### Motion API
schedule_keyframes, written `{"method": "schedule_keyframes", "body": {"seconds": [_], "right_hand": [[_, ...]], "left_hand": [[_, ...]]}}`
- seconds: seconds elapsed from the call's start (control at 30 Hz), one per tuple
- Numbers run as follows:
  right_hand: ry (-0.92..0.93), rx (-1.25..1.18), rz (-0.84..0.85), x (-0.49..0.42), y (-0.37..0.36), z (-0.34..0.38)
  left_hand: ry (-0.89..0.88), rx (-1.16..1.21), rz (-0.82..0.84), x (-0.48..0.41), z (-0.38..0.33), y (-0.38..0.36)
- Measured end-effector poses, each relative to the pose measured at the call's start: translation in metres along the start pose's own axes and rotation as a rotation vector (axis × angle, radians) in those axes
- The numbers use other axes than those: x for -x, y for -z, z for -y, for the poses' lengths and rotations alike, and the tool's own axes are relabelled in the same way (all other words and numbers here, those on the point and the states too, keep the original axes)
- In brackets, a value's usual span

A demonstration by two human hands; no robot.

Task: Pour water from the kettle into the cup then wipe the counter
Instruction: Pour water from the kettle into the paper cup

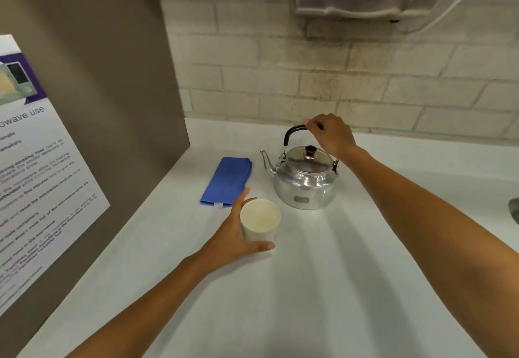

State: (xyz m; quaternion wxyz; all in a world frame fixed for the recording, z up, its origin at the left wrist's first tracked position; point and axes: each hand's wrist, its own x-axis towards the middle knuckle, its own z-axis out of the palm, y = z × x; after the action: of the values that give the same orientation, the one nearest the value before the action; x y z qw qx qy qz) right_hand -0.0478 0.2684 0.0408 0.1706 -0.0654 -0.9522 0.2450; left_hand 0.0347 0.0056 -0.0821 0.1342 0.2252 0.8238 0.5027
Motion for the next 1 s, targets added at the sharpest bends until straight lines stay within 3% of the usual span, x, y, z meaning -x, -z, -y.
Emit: {"method": "schedule_keyframes", "body": {"seconds": [0.2, 0.67, 1.0], "right_hand": [[-0.099, -0.119, -0.004, -0.009, -0.008, 0.005], [-0.292, -0.054, -0.143, -0.003, -0.010, 0.015], [-0.119, -0.047, -0.285, 0.013, 0.032, 0.028]], "left_hand": [[0.009, 0.140, -0.108, -0.005, 0.004, -0.016], [-0.020, 0.193, -0.183, -0.025, 0.018, -0.014], [-0.004, 0.219, -0.170, -0.028, 0.017, -0.020]]}}
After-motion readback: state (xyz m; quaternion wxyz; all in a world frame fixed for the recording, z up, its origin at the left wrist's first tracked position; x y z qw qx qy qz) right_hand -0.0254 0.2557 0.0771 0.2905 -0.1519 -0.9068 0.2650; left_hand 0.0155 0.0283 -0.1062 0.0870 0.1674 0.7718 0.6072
